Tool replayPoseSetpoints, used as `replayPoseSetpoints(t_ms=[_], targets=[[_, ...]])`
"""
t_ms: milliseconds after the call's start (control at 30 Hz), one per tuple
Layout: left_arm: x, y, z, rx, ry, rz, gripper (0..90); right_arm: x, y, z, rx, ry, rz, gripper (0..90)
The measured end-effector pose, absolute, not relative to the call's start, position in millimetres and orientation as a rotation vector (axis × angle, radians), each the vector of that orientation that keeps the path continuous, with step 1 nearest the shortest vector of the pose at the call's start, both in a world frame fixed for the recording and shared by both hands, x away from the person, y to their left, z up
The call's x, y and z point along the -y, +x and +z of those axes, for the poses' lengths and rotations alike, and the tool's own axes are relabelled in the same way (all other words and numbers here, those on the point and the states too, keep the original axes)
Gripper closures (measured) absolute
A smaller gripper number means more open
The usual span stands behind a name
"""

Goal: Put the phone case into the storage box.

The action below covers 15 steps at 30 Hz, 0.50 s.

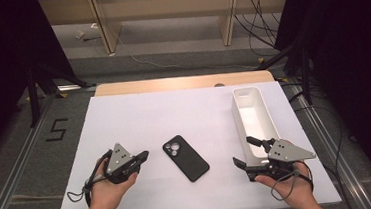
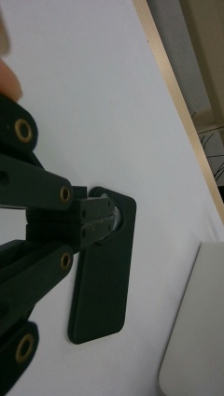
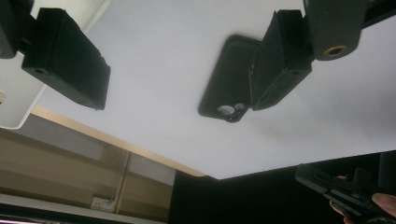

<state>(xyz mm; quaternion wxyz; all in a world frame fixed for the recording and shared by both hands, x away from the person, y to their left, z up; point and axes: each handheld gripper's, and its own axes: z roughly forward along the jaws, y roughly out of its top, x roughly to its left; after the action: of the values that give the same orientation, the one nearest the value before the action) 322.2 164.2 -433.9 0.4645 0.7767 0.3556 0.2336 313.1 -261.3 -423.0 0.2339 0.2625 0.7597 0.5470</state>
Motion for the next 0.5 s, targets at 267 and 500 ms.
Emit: replayPoseSetpoints(t_ms=[267, 500], targets=[[-158, 325, -434, -0.871, 1.916, 0.551, 89.9, 262, 312, -423, -2.083, 0.728, 1.507, 21.5], [-150, 328, -437, -0.855, 1.944, 0.523, 89.9, 261, 312, -423, -2.08, 0.73, 1.508, 21.5]])
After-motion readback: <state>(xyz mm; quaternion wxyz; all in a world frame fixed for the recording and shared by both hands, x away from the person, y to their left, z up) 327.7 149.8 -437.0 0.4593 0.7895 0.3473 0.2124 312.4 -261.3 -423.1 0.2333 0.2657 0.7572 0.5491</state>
